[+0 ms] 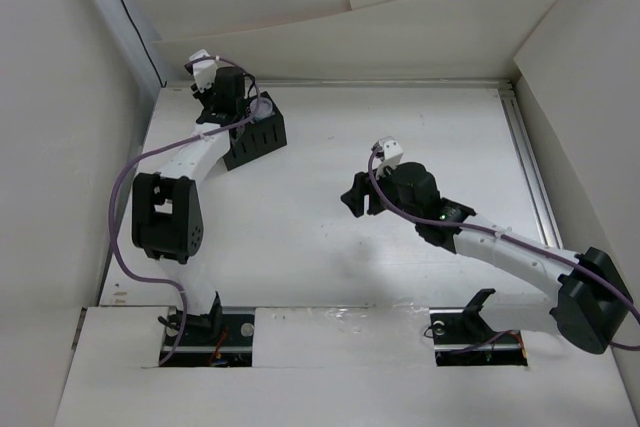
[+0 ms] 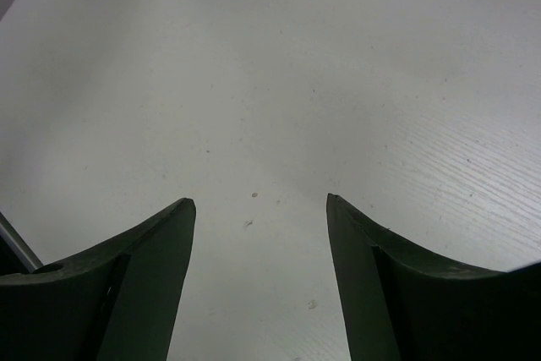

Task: Sort the stationery into containers
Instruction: Place the pen in the storage box, then reset both arms

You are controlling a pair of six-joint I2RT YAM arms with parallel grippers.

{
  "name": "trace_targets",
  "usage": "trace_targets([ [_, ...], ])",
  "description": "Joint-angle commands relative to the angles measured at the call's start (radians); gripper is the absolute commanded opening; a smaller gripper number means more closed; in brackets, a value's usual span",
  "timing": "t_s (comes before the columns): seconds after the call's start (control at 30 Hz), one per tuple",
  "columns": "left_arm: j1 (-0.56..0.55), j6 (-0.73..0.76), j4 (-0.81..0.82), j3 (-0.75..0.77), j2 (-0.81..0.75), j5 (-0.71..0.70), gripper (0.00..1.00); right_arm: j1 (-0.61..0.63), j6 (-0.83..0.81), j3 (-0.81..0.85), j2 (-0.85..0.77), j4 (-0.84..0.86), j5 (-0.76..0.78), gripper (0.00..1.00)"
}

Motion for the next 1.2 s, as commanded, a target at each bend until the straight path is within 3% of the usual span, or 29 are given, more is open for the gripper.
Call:
trace_targets([
  [0.0,-0.015,0.007,0.06,-0.008,-0.073,-0.013,0.22,-0.005,0.004,0.004,-0.021,0.063,0.004,0.7],
  [0.23,-0.024,-0.003,0.069,-0.022,-0.131,0.025,0.4,-0.014,0.004,0.004,-0.031,0.063,0.004,0.71],
  [0.53,-0.024,-0.088,0.13,-0.082,-0.354,0.185,0.56,-0.014,0.013,-0.005,-0.04,0.063,0.004,0.68],
  [0.63,-0.024,-0.158,0.153,-0.155,-0.45,0.254,0.6,-0.014,0.013,-0.005,-0.04,0.063,0.004,0.46],
  [0.67,-0.024,-0.174,0.188,-0.219,-0.481,0.277,0.72,-0.014,0.013,-0.005,-0.049,0.063,0.004,0.33],
  [0.7,-0.024,-0.183,0.207,-0.258,-0.51,0.3,1.0,-0.014,0.013,-0.005,-0.049,0.063,0.015,0.16],
  [0.8,-0.024,-0.24,0.231,-0.406,-0.634,0.367,1.0,-0.014,0.013,-0.015,-0.079,0.063,0.043,0.0],
  [1.07,-0.033,-0.266,0.222,-0.772,-1.002,0.534,1.0,-0.023,0.043,-0.044,-0.155,0.063,0.135,0.03],
  [1.13,-0.033,-0.257,0.163,-0.798,-1.111,0.591,1.0,-0.023,0.052,-0.054,-0.167,0.063,0.17,0.18],
  [1.17,-0.033,-0.257,0.141,-0.811,-1.142,0.607,1.0,-0.023,0.052,-0.064,-0.178,0.063,0.181,0.43],
])
